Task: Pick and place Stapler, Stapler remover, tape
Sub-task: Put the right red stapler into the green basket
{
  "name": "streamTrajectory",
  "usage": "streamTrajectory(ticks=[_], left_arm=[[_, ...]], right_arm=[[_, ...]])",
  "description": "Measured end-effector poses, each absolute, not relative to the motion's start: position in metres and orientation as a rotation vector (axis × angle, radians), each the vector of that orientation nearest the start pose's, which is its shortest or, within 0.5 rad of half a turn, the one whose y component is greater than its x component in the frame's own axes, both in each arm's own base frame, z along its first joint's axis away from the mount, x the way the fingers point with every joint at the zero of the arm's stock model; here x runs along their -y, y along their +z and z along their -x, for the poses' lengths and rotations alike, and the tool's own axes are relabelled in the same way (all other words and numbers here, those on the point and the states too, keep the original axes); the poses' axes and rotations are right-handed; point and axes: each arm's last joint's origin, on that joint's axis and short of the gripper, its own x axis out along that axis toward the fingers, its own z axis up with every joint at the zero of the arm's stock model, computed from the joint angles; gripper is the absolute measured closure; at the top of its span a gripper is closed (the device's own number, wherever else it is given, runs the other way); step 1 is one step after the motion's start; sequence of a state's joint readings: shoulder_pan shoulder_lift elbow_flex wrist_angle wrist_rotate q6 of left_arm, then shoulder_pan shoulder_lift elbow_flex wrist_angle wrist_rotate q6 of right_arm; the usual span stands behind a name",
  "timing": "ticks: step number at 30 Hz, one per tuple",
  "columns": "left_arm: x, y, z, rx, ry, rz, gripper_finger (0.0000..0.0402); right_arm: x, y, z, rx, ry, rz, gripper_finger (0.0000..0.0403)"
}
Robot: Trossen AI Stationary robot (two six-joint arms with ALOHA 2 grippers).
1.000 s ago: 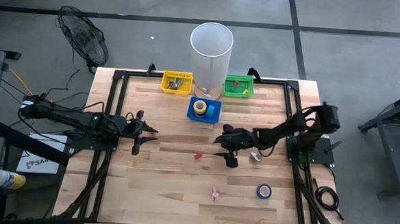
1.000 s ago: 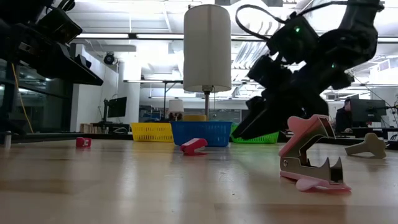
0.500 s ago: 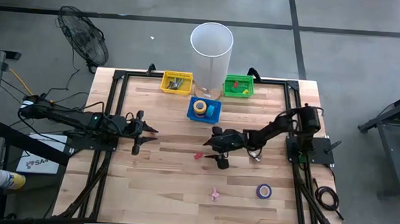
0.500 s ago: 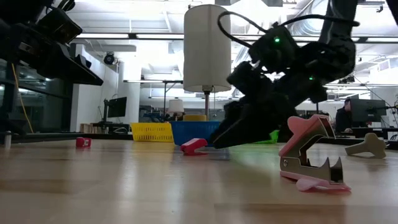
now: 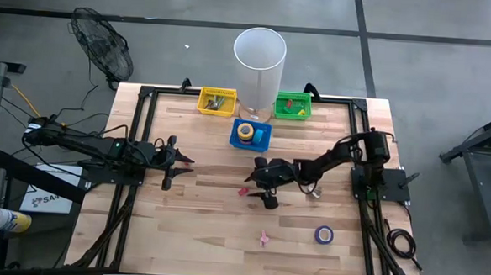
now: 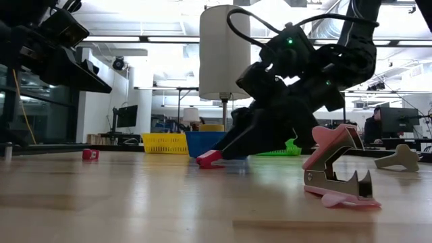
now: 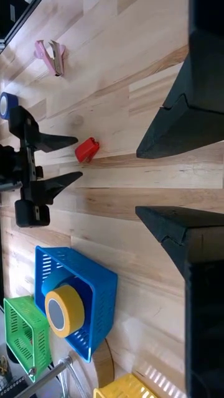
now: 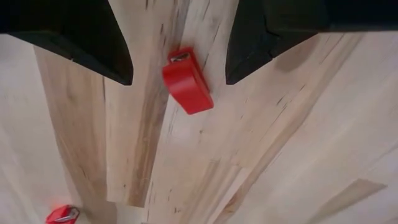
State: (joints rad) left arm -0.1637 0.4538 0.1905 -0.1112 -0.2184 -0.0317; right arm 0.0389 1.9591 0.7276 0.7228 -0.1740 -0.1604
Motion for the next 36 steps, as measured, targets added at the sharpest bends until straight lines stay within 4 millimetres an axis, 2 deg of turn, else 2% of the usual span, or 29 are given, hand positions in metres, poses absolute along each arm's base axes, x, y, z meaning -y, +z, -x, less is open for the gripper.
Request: streamTrajectory(ticks=[24,36], left_arm=[[0.0140,0.1784,-0.1236,-0.366,0.062,-0.040,0.0270],[0.0140,0.1784,-0.1237,-0.366,0.063,-0.040,0.0270]], right_arm=[[-0.0205,0.0897,-0.3414,-0.489,0.247,0.158,0.0155],[-0.0208,0.0875,-0.3421,-0.496,0.241,0.094,0.0155]])
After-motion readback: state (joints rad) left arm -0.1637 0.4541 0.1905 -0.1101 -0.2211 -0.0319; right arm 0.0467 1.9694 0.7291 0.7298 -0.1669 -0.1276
